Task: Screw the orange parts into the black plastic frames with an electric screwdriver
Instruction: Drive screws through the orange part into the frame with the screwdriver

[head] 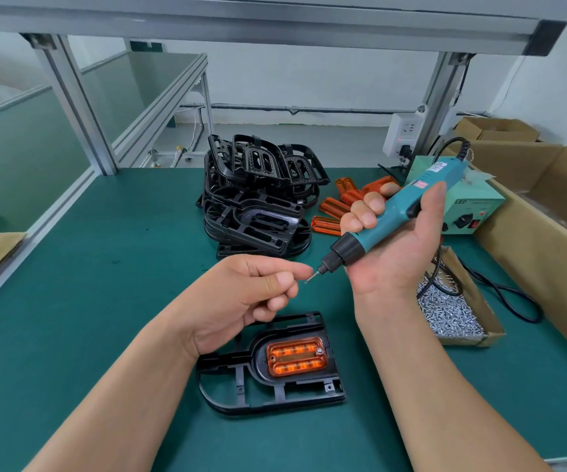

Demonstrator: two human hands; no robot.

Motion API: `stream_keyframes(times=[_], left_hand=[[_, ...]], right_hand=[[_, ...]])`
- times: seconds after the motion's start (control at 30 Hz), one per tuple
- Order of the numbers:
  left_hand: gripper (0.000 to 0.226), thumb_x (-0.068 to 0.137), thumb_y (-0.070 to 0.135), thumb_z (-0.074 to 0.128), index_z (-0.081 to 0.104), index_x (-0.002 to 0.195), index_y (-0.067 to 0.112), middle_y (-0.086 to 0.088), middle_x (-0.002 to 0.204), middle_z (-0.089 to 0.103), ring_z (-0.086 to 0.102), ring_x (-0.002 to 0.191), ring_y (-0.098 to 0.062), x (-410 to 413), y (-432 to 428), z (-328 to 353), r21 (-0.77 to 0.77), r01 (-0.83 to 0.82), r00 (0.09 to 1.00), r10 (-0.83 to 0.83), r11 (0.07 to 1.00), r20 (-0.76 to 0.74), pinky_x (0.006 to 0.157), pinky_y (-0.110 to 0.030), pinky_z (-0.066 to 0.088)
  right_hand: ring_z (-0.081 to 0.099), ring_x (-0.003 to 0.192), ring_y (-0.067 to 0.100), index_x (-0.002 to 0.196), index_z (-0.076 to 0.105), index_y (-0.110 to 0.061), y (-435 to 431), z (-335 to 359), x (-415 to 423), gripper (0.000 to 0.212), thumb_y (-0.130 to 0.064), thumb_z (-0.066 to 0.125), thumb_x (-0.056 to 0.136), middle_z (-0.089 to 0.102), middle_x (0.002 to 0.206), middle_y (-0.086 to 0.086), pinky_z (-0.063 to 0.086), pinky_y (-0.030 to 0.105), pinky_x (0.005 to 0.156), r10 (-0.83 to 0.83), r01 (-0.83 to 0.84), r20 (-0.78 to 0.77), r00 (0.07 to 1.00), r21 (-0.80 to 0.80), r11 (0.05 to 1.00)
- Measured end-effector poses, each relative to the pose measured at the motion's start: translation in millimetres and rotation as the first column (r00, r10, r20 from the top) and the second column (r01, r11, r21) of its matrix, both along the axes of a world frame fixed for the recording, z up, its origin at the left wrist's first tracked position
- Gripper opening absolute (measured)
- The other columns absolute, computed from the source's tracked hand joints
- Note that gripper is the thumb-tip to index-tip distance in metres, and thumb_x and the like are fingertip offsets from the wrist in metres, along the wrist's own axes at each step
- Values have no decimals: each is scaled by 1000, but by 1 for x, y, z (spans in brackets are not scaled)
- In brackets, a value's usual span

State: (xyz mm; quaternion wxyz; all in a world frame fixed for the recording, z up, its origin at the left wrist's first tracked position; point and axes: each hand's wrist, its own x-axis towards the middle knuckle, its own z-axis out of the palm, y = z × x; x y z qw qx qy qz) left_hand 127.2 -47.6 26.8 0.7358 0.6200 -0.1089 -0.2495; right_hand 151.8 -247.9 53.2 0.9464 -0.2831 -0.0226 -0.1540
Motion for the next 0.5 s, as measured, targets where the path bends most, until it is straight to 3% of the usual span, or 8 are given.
stream_keyframes(times=[0.27, 0.5], left_hand=[[10, 103, 3, 62, 72, 105, 5, -20, 99, 75, 55, 62, -10, -1, 0, 2, 13, -43, 999, 43, 999, 10, 47, -15, 41], [9, 99, 5, 69, 75, 97, 10, -12, 87, 69, 49, 62, -10, -1, -1, 4, 39, -64, 998, 64, 997, 20, 46, -16, 37]], right_hand=[[55, 65, 11, 68, 75, -26, 8, 17, -14, 60, -62, 45, 106, 61, 71, -6, 44, 29, 67, -3, 3, -26, 1000, -16, 1000], [54, 67, 13, 77, 69, -22, 10, 20, -16, 55, -61, 45, 107, 60, 72, -3, 42, 30, 69, -5, 5, -45, 999, 1, 1000]])
